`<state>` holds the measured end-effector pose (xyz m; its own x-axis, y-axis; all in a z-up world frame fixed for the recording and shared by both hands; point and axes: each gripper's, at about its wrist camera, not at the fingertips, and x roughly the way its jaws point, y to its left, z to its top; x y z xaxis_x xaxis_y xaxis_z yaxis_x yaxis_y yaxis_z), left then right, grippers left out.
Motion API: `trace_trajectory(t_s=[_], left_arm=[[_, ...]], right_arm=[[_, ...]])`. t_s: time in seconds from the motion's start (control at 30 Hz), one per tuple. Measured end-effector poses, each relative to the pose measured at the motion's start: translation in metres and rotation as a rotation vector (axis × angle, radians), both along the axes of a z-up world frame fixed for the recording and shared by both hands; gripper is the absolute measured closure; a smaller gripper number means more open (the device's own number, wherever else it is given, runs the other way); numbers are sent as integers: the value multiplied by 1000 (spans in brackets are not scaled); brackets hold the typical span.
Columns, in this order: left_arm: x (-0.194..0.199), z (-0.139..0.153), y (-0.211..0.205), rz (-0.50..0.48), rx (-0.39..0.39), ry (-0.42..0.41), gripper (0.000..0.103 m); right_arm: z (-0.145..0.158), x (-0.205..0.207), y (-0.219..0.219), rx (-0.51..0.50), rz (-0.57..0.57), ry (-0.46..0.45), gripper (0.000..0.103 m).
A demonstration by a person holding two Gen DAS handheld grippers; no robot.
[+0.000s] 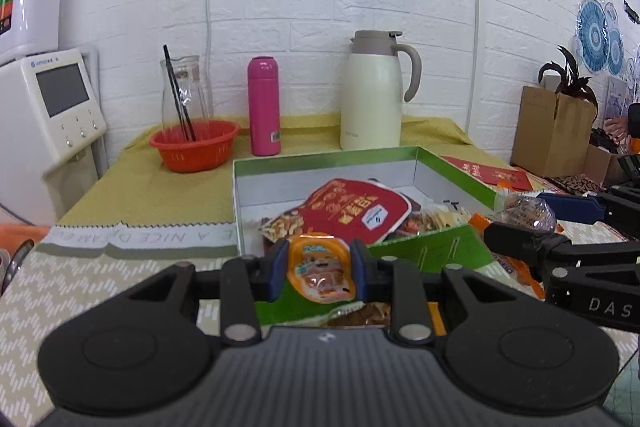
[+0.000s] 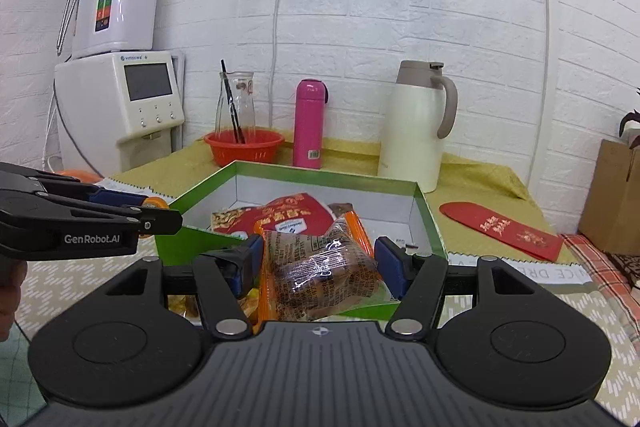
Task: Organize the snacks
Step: 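Grasp the orange cup with left gripper while right grasps the clear jerky pack, then drop the orange cup into the box while right drops the jerky pack inside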
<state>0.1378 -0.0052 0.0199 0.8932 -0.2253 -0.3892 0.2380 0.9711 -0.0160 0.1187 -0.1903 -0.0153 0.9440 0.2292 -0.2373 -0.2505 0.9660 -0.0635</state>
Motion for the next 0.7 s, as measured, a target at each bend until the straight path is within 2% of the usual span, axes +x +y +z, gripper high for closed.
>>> trace_trajectory(t_s=[0.13,0.33,0.57,0.7], left_arm=[[26,11,-10,13,-7,-25,76],[56,23,-19,66,-49,-45,76],[85,5,-23,90,-28,-7,76],[99,-7,-22,101,-18,17,76]], right_arm=[[8,22,2,24,-25,-30,3],[13,65,1,90,-103,22,3],[-1,88,3,76,-137,90,3],[-9,98,0,78,-169,100,3]])
